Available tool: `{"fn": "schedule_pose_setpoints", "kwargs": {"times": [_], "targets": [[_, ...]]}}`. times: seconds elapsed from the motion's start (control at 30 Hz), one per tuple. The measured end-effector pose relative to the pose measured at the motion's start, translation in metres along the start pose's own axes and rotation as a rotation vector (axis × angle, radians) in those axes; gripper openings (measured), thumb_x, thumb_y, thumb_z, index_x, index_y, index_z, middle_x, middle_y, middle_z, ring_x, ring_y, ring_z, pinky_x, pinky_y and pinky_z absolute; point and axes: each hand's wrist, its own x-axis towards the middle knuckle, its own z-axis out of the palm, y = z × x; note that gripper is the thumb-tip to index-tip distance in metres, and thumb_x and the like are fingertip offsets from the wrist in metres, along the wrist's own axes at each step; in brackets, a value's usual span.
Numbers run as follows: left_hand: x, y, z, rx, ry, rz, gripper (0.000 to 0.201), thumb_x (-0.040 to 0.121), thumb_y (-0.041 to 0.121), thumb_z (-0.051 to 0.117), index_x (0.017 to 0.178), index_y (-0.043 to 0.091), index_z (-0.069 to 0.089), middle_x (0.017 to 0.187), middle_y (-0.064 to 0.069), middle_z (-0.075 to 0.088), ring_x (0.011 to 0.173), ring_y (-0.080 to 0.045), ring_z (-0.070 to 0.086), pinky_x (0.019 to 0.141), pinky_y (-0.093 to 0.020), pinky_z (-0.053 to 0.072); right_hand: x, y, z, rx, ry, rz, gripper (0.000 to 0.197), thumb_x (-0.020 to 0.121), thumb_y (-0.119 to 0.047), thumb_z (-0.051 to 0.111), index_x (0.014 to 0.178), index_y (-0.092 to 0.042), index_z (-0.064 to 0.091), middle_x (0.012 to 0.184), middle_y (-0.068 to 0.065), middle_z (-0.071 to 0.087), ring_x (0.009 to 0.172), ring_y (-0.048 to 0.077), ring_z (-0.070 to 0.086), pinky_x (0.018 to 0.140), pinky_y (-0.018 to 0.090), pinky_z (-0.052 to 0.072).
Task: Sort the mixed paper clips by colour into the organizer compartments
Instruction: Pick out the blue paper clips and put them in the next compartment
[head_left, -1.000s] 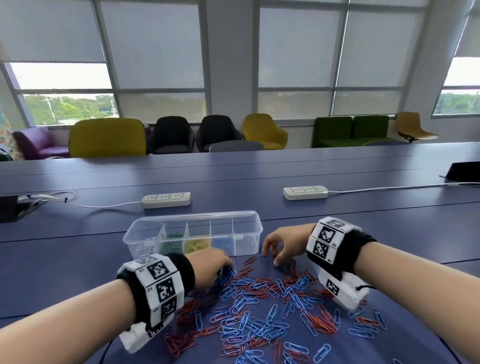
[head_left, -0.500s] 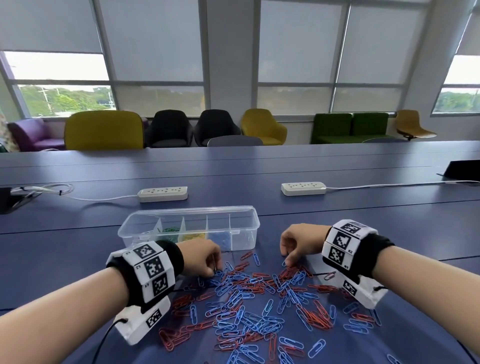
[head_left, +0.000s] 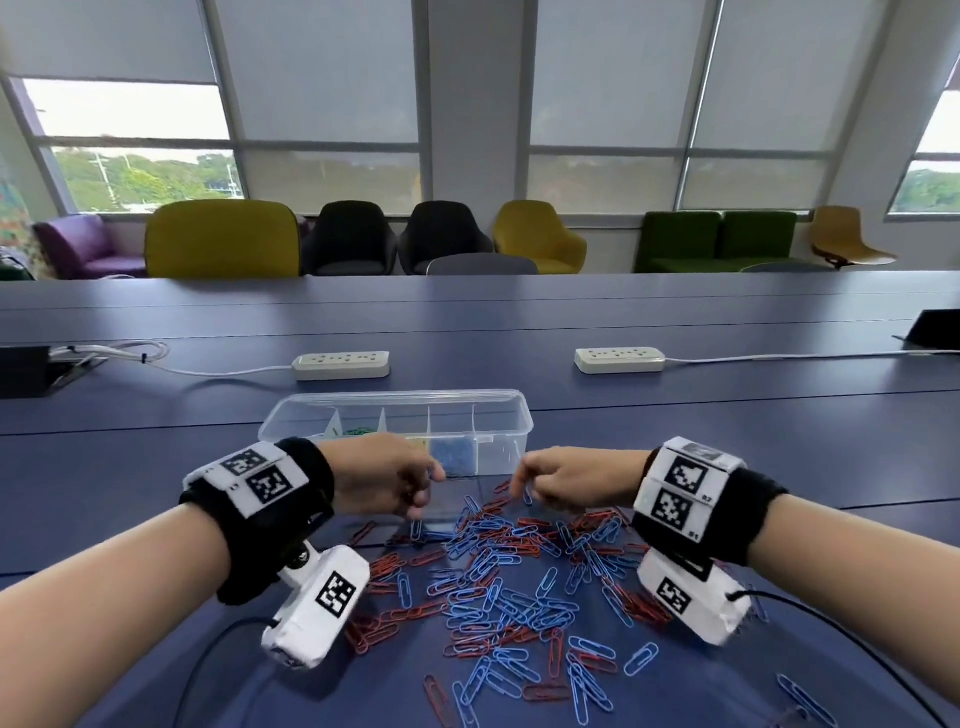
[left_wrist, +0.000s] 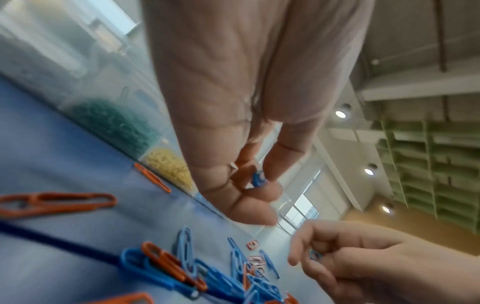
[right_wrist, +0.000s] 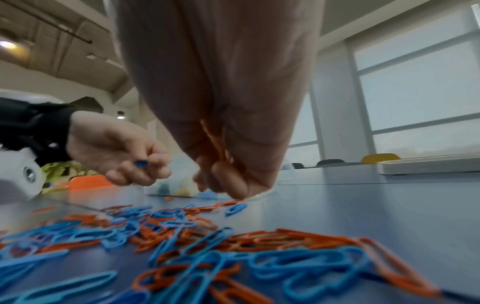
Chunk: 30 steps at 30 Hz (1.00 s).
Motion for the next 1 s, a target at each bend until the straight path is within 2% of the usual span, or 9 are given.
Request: {"fn": "schedule_pose_setpoints", "kwargs": {"times": [0.1, 0.17, 0.23, 0.33, 0.5, 0.6, 0.77, 0.9, 1.0], "targets": [[0.0, 0.0, 0.005, 0.071, 0.1, -0.057, 0.027, 0.083, -0.005, 0.027, 0.064, 0.01, 0.039, 0.064, -0.005, 0.039, 0.047, -0.011, 0.029, 0.042, -0.019, 0.026, 0.01, -0.019, 0.01, -0.269, 0.025, -0.009, 0.034, 0.1, -0.024, 0.037, 0.118, 0.001, 0.053, 0.102, 0.013, 0.057, 0.089, 0.022, 0.052, 0.078, 0.029, 0.04], [0.002, -0.001, 0.011, 0.388, 0.14, -0.032, 0.019, 0.081, 0.003, 0.039, 0.064, 0.007, 0.045, 0.065, -0.004, 0.039, 0.051, -0.011, 0.027, 0.045, -0.02, 0.024, 0.018, -0.022, 0.018, -0.386, 0.014, 0.02, 0.048, 0.095, -0.041, 0.048, 0.111, 0.003, 0.058, 0.099, 0.015, 0.061, 0.088, 0.024, 0.054, 0.075, 0.029, 0.038], [0.006, -0.003, 0.015, 0.838, 0.068, 0.021, 0.015, 0.087, 0.013, 0.051, 0.083, 0.001, 0.058, 0.074, 0.0, 0.043, 0.062, -0.011, 0.037, 0.056, -0.018, 0.034, 0.027, -0.021, 0.023, -0.422, 0.014, 0.021, 0.048, 0.09, -0.04, 0.057, 0.105, 0.005, 0.063, 0.099, 0.019, 0.066, 0.084, 0.026, 0.057, 0.07, 0.028, 0.038], [0.006, -0.006, 0.015, 1.145, 0.053, 0.068, 0.014, 0.088, 0.027, 0.061, 0.096, 0.017, 0.054, 0.09, 0.003, 0.05, 0.084, -0.012, 0.046, 0.074, -0.021, 0.036, 0.031, -0.021, 0.026, -0.418, 0.014, 0.012, 0.035, 0.09, -0.031, 0.06, 0.103, 0.001, 0.066, 0.088, 0.009, 0.061, 0.081, 0.019, 0.052, 0.071, 0.026, 0.038], [0.002, -0.009, 0.018, 1.24, 0.05, 0.082, 0.018, 0.09, 0.027, 0.059, 0.1, 0.011, 0.062, 0.087, 0.001, 0.057, 0.084, -0.01, 0.049, 0.063, -0.017, 0.037, 0.018, -0.02, 0.026, -0.396, -0.021, 0.014, 0.031, 0.094, -0.031, 0.053, 0.097, -0.001, 0.062, 0.093, 0.015, 0.063, 0.076, 0.018, 0.047, 0.066, 0.027, 0.037], [-0.002, -0.007, 0.01, 1.061, 0.067, 0.115, 0.013, 0.091, 0.026, 0.058, 0.082, 0.02, 0.052, 0.082, 0.004, 0.056, 0.079, -0.011, 0.048, 0.07, -0.02, 0.038, 0.004, -0.017, 0.016, -0.192, -0.058, -0.031, 0.022, 0.097, -0.031, 0.047, 0.09, -0.011, 0.053, 0.078, 0.007, 0.046, 0.064, 0.013, 0.036, 0.055, 0.021, 0.031], [-0.018, 0.0, 0.0, 0.273, 0.123, 0.216, 0.021, 0.089, 0.002, 0.056, 0.073, 0.014, 0.05, 0.064, 0.003, 0.051, 0.054, -0.005, 0.04, 0.048, -0.016, 0.028, -0.017, -0.005, 0.013, 0.576, -0.028, -0.031, 0.024, 0.097, -0.015, 0.046, 0.073, -0.015, 0.044, 0.063, 0.0, 0.035, 0.05, 0.006, 0.03, 0.047, 0.016, 0.026], [-0.024, 0.003, 0.001, -0.144, 0.003, 0.098, 0.022, 0.092, -0.001, 0.04, 0.091, 0.009, 0.059, 0.065, 0.001, 0.05, 0.051, -0.007, 0.038, 0.047, -0.017, 0.029, -0.029, -0.002, 0.011, 0.879, -0.04, -0.057, 0.024, 0.098, -0.009, 0.041, 0.075, -0.013, 0.044, 0.072, 0.002, 0.049, 0.047, 0.005, 0.036, 0.044, 0.015, 0.028], [-0.025, 0.002, 0.003, -0.387, -0.057, -0.042, 0.018, 0.084, 0.002, 0.033, 0.08, 0.007, 0.05, 0.059, 0.0, 0.038, 0.044, -0.009, 0.034, 0.037, -0.016, 0.029, -0.032, 0.003, 0.008, 1.034, -0.021, -0.064, 0.022, 0.097, -0.005, 0.039, 0.077, -0.013, 0.041, 0.067, 0.002, 0.047, 0.044, 0.006, 0.032, 0.041, 0.015, 0.026]]}}
